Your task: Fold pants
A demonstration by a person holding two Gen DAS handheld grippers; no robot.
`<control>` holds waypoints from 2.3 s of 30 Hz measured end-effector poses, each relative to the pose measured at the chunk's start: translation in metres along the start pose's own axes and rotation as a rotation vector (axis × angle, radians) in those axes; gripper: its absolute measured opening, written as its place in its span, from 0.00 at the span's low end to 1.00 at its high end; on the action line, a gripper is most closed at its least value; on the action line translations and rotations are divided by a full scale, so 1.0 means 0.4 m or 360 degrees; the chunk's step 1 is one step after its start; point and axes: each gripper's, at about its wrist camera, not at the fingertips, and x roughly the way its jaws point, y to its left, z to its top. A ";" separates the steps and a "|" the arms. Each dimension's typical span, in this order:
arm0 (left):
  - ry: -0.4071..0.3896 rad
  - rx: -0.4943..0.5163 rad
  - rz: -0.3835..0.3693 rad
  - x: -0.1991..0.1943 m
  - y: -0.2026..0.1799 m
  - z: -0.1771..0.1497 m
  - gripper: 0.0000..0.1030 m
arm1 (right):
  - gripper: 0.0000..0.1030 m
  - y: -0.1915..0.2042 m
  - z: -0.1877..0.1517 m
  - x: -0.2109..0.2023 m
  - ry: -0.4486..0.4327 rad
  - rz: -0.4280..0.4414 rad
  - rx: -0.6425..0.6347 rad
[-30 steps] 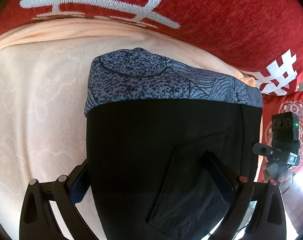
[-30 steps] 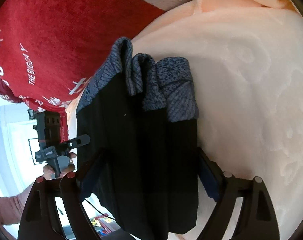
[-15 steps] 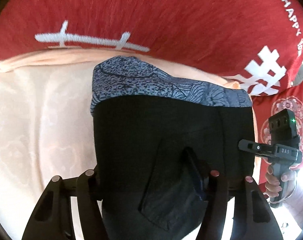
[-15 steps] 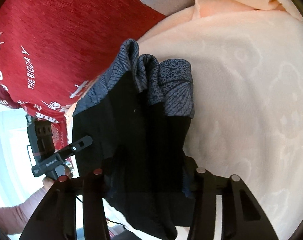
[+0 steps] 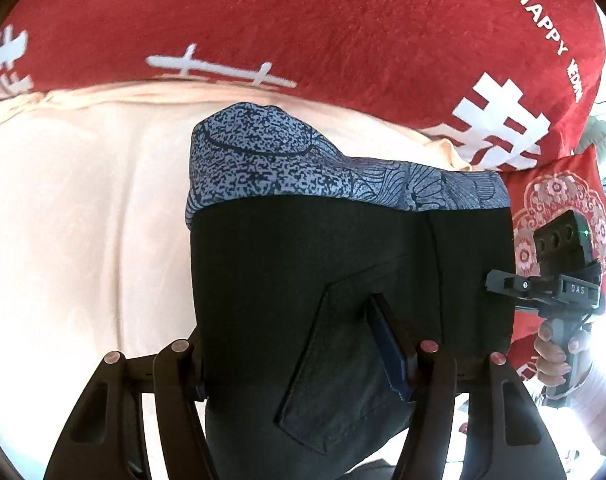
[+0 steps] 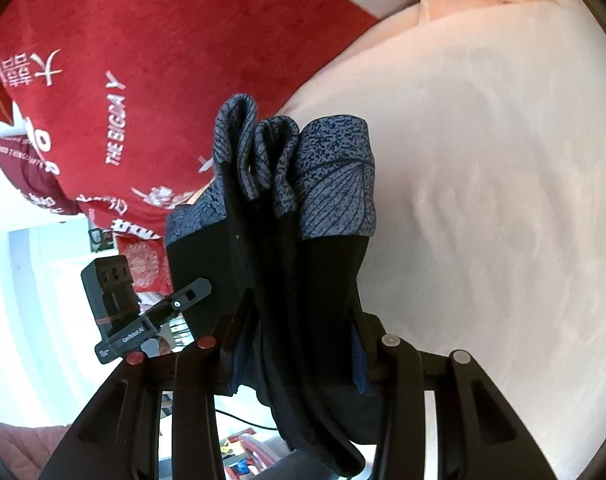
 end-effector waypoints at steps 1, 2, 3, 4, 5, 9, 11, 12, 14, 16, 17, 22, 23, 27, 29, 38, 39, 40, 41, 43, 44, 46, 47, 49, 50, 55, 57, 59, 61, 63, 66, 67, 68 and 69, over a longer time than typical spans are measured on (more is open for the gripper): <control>0.0004 -0.0001 0.0011 -0.007 0.002 -0.015 0.63 | 0.42 0.007 -0.011 0.003 0.0004 0.0009 0.0002; 0.0010 -0.0004 0.0022 -0.011 0.004 -0.030 0.63 | 0.42 0.012 -0.025 0.005 0.0010 0.0015 0.0000; 0.0015 -0.0006 0.0029 -0.012 0.004 -0.043 0.63 | 0.42 0.019 -0.041 0.008 0.0014 0.0016 -0.0002; 0.0018 -0.0008 0.0028 -0.016 0.010 -0.056 0.63 | 0.42 0.025 -0.057 0.011 0.0013 0.0020 0.0004; 0.0022 -0.0015 0.0023 -0.016 0.016 -0.069 0.63 | 0.42 0.026 -0.077 0.014 0.0009 0.0036 0.0024; 0.0048 -0.0036 0.0022 -0.001 0.052 -0.107 0.63 | 0.42 0.019 -0.139 0.021 0.0008 0.0038 0.0058; 0.0045 -0.0040 0.0015 0.009 0.079 -0.125 0.63 | 0.42 0.018 -0.172 0.034 0.0004 0.0034 0.0077; 0.0046 -0.0047 0.0019 0.019 0.093 -0.131 0.63 | 0.42 0.016 -0.184 0.045 0.0002 0.0034 0.0089; 0.0065 -0.0047 0.0085 0.047 0.119 -0.143 0.63 | 0.42 0.012 -0.199 0.069 -0.0003 0.0018 0.0112; 0.0032 -0.0028 0.0135 0.060 0.136 -0.148 0.73 | 0.42 -0.001 -0.217 0.087 -0.0006 -0.0032 0.0130; 0.0013 -0.0018 0.0152 0.062 0.141 -0.147 0.79 | 0.42 -0.005 -0.223 0.102 -0.0004 -0.0086 0.0126; -0.0031 0.0006 0.0288 0.049 0.147 -0.153 0.90 | 0.52 -0.004 -0.216 0.123 -0.0062 -0.0269 0.0104; -0.0043 0.0005 0.0323 0.041 0.144 -0.156 0.90 | 0.53 -0.001 -0.214 0.125 -0.0073 -0.0330 0.0103; -0.0086 0.0016 0.0444 -0.009 0.136 -0.173 0.90 | 0.63 0.031 -0.231 0.106 -0.0127 -0.0585 0.0018; -0.0121 0.0046 0.0446 -0.044 0.116 -0.186 0.90 | 0.66 0.049 -0.244 0.089 -0.0157 -0.0735 -0.0032; -0.0175 0.0341 0.0336 -0.048 -0.018 -0.216 0.90 | 0.23 0.125 -0.329 -0.001 -0.0351 -0.0806 -0.0184; -0.0173 0.0348 0.0318 -0.033 -0.021 -0.212 0.90 | 0.23 0.137 -0.334 0.005 -0.0348 -0.0782 -0.0202; -0.0166 0.0347 0.0327 -0.011 -0.023 -0.209 0.90 | 0.23 0.149 -0.336 0.015 -0.0345 -0.0773 -0.0218; -0.0137 0.0327 0.0343 0.016 -0.014 -0.210 0.90 | 0.23 0.157 -0.338 0.028 -0.0340 -0.0778 -0.0232; -0.0097 0.0293 0.0355 0.054 0.007 -0.209 0.90 | 0.23 0.160 -0.339 0.059 -0.0304 -0.0782 -0.0242; -0.0088 0.0312 0.0372 0.067 0.012 -0.214 0.90 | 0.23 0.157 -0.336 0.078 -0.0284 -0.0780 -0.0238; -0.0083 0.0395 0.0425 0.080 -0.001 -0.224 0.90 | 0.23 0.142 -0.334 0.115 -0.0235 -0.0803 -0.0230; -0.0082 0.0422 0.0440 0.082 -0.008 -0.227 0.91 | 0.23 0.132 -0.332 0.132 -0.0219 -0.0825 -0.0228; -0.0084 0.0409 0.0441 0.081 -0.008 -0.225 0.92 | 0.23 0.127 -0.333 0.148 -0.0213 -0.0853 -0.0254; -0.0083 0.0391 0.0437 0.078 -0.004 -0.226 0.92 | 0.23 0.127 -0.331 0.154 -0.0202 -0.0874 -0.0273; -0.0038 0.0337 0.0456 0.067 -0.017 -0.228 0.92 | 0.23 0.128 -0.322 0.164 -0.0179 -0.0897 -0.0268; -0.0015 0.0313 0.0463 0.046 -0.013 -0.236 0.92 | 0.23 0.133 -0.324 0.161 -0.0172 -0.0919 -0.0252; 0.0001 0.0275 0.0460 0.019 -0.008 -0.248 0.92 | 0.23 0.138 -0.327 0.159 -0.0161 -0.0941 -0.0225; 0.0002 0.0244 0.0461 -0.007 -0.003 -0.259 0.92 | 0.24 0.141 -0.339 0.151 -0.0155 -0.0954 -0.0202; 0.0001 0.0219 0.0462 -0.035 -0.002 -0.274 0.92 | 0.24 0.143 -0.350 0.145 -0.0149 -0.0956 -0.0179; -0.0002 0.0213 0.0483 -0.075 -0.006 -0.293 1.00 | 0.24 0.140 -0.375 0.129 -0.0135 -0.0964 -0.0126; -0.0008 0.0216 0.0492 -0.088 -0.009 -0.299 1.00 | 0.24 0.140 -0.384 0.124 -0.0135 -0.0963 -0.0108; -0.0008 0.0223 0.0500 -0.100 -0.014 -0.303 1.00 | 0.24 0.140 -0.393 0.120 -0.0134 -0.0962 -0.0086; -0.0008 0.0228 0.0508 -0.110 -0.018 -0.307 1.00 | 0.24 0.141 -0.400 0.116 -0.0130 -0.0960 -0.0065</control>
